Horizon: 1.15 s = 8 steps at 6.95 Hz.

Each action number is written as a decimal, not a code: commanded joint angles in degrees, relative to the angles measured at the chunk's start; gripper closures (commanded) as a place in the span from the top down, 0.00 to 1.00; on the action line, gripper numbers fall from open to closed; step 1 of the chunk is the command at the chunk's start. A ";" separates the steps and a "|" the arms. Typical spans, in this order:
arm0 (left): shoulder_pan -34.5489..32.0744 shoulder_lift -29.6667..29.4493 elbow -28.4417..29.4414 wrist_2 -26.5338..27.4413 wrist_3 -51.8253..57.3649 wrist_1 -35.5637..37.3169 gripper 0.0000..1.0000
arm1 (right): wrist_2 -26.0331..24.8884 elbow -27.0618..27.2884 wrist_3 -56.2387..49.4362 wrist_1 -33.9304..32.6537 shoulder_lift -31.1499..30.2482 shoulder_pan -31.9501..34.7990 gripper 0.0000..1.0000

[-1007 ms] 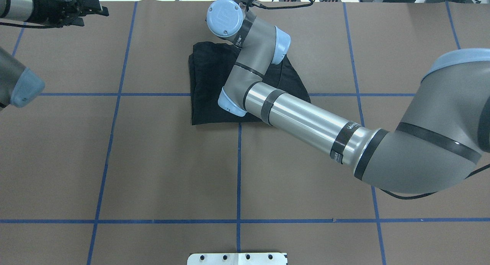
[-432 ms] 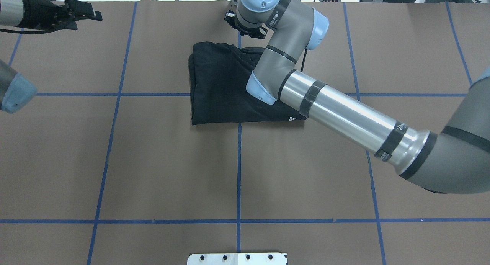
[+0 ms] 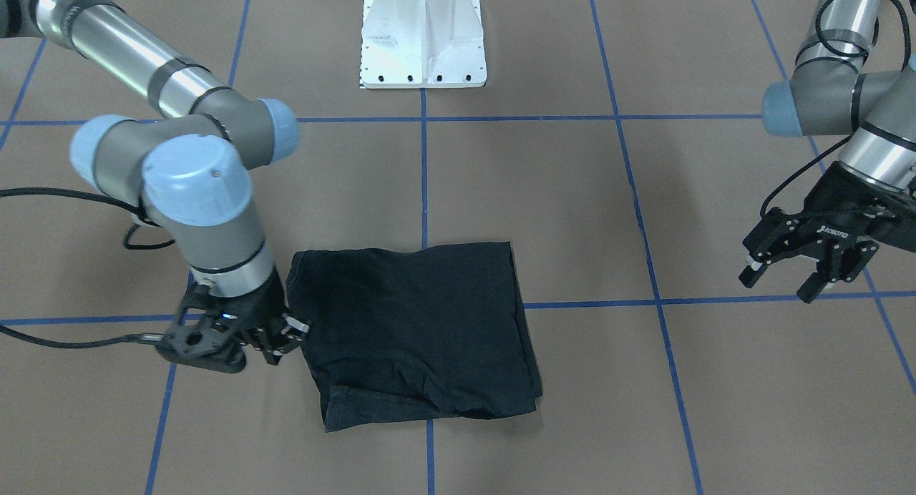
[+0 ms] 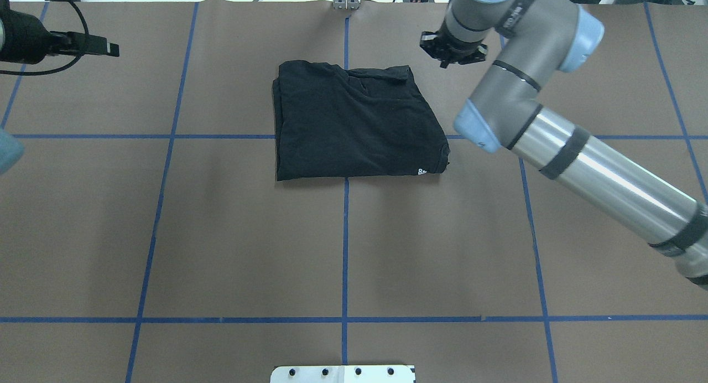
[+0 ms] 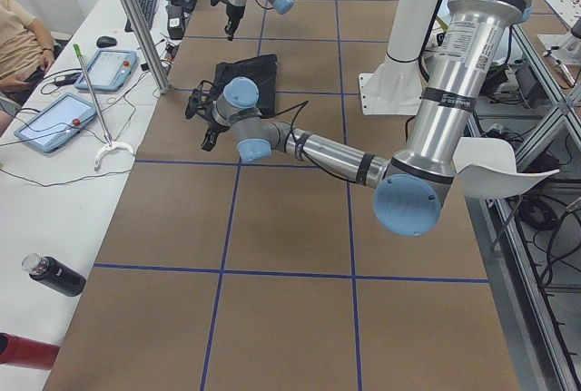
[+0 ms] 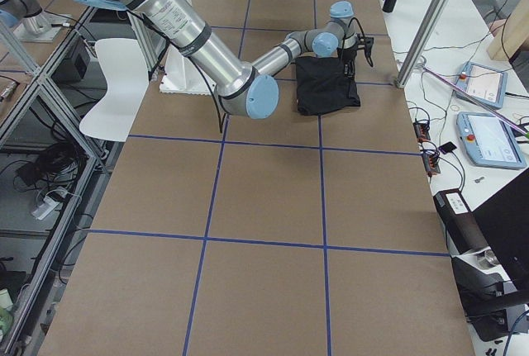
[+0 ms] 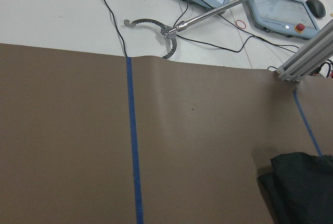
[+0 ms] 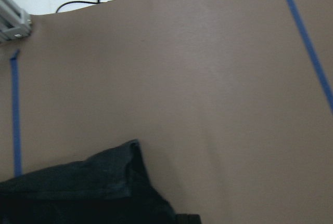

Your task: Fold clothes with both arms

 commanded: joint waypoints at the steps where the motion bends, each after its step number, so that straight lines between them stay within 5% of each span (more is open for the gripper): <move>1: -5.11 4.42 -0.47 -3.66 12.41 1.79 1.00 | 6.57 14.78 -15.05 -1.22 -17.98 8.93 0.00; 4: -15.91 9.18 -1.17 -11.64 32.35 10.19 1.00 | 22.72 18.62 -46.65 -1.31 -37.86 26.42 0.00; 6: -21.83 11.18 -2.93 -13.52 45.44 22.13 1.00 | 23.29 18.18 -59.64 -4.18 -45.98 31.37 0.00; 8: -23.07 16.53 -3.54 -16.77 49.20 23.95 1.00 | 23.38 18.97 -69.56 -13.31 -46.19 36.20 0.07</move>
